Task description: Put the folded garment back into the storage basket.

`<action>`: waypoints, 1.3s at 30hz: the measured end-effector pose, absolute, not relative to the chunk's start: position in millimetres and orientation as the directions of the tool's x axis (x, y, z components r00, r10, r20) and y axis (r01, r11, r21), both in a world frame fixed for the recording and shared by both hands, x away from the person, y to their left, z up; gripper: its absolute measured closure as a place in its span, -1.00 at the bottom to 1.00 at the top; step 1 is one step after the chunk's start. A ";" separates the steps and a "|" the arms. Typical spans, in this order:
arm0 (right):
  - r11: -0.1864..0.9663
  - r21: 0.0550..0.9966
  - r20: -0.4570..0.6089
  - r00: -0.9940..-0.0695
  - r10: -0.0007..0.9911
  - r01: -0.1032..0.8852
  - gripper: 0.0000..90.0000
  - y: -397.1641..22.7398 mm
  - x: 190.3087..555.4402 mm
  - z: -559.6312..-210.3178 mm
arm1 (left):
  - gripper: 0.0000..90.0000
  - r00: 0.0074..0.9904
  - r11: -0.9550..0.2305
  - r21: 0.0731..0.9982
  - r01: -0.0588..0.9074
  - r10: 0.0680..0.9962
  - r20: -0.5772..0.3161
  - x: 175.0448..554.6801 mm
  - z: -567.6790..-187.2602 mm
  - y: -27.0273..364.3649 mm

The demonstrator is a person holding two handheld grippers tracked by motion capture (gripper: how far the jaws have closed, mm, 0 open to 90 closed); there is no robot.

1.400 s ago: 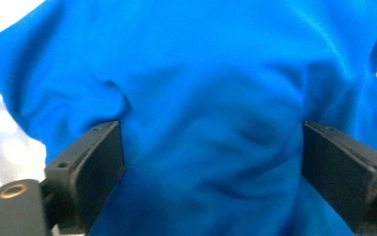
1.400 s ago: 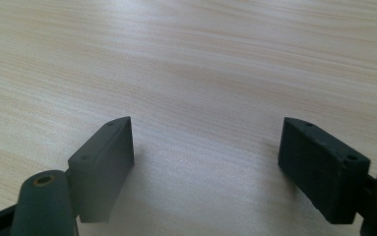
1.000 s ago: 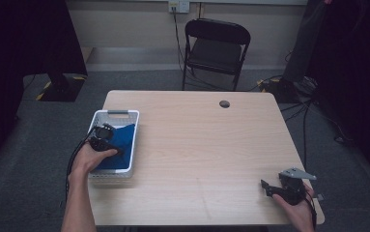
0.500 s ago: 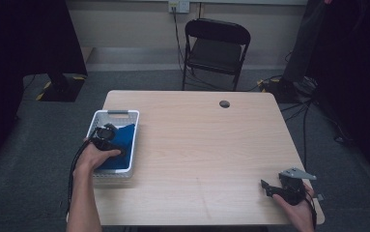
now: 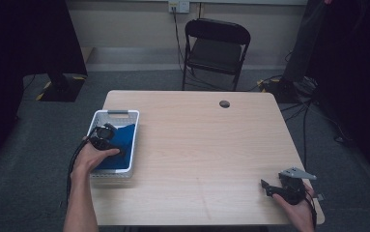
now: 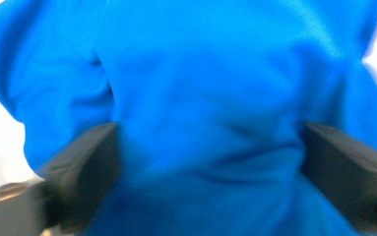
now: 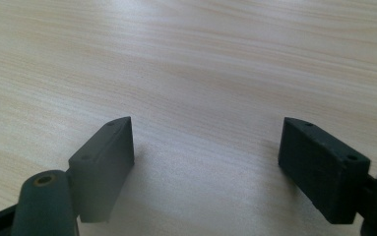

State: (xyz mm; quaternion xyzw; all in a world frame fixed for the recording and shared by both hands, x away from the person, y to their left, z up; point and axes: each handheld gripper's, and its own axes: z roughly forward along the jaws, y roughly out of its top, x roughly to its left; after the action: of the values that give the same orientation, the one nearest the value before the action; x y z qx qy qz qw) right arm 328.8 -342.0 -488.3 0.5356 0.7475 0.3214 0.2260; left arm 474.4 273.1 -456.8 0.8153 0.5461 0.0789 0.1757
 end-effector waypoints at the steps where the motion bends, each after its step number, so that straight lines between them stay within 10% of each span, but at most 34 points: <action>1: 0.219 0.722 0.006 -0.323 0.946 0.656 -0.55 -341.9 329.0 -488.3 | -0.55 0.398 -0.345 0.388 0.855 0.915 -0.065 472.7 -454.1 273.6; 13: 0.220 0.722 0.005 -0.323 0.946 0.655 -0.55 -341.9 329.0 -488.3 | -0.58 0.408 -0.312 0.629 0.712 0.913 -0.009 454.5 -417.4 264.5; 39: 0.218 0.722 0.005 -0.321 0.947 0.656 -0.55 -341.8 328.9 -488.4 | -0.52 0.428 -0.250 0.760 0.600 0.903 -0.042 408.9 -407.6 244.6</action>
State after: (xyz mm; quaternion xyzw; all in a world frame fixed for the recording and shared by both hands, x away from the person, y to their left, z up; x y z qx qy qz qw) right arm 328.9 -341.8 -488.4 0.5368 0.7467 0.3206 0.2270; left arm 408.9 244.6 -407.6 0.7628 0.4926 0.2077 0.3638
